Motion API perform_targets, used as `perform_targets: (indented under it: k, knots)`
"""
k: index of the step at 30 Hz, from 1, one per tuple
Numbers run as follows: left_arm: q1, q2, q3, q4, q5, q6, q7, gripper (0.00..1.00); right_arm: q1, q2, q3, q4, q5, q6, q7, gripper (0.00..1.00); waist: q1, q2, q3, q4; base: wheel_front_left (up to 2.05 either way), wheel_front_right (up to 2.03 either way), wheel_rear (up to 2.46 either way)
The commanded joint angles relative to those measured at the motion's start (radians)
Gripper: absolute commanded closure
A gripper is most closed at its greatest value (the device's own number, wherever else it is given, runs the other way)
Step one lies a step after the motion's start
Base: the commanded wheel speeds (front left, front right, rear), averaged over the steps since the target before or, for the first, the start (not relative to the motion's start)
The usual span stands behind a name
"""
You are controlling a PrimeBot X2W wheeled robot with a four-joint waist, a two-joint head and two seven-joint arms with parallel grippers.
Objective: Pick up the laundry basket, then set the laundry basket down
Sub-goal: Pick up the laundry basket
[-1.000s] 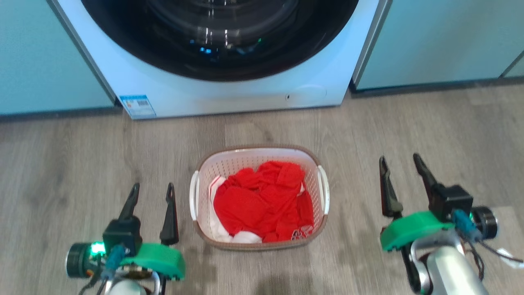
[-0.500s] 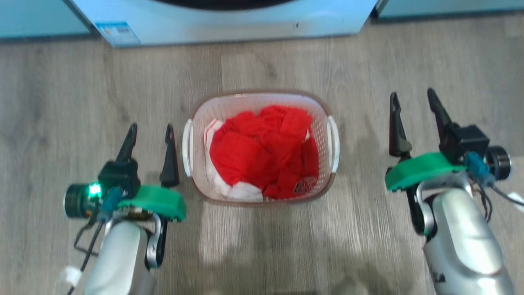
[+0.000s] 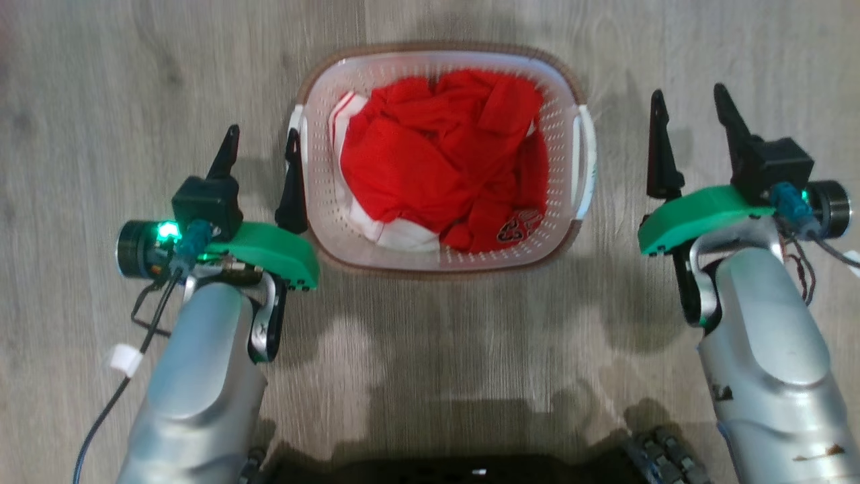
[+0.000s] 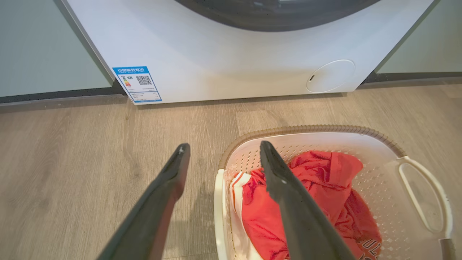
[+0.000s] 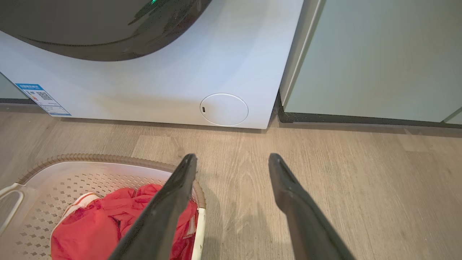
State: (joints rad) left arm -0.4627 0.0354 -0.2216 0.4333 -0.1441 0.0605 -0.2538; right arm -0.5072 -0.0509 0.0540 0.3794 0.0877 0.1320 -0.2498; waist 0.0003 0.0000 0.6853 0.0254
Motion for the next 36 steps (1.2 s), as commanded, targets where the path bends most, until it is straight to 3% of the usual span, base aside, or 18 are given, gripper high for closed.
perform_targets:
  k: [1, 8, 36]
  knots:
    - [-0.013, 0.015, 0.018, -0.006, -0.010, -0.006, -0.008, 0.00, -0.003, 0.001, 0.017, -0.014, 0.000, -0.001, -0.012, 0.00, -0.0003, 0.0000, 0.058, 0.015, 0.00, 0.00, 0.00]
    - [-0.082, 0.015, -0.017, 0.105, -0.046, -0.035, -0.008, 0.00, -0.032, 0.001, 0.023, 0.032, 0.015, -0.001, -0.012, 0.00, -0.0003, 0.0000, 0.137, 0.032, 0.00, 0.00, 0.00]
    - [-0.285, 0.015, -0.110, 0.328, -0.120, -0.026, -0.008, 0.00, -0.092, 0.001, 0.055, 0.111, 0.018, -0.001, -0.012, 0.00, -0.0003, 0.0000, 0.328, 0.074, 0.00, 0.00, 0.00]
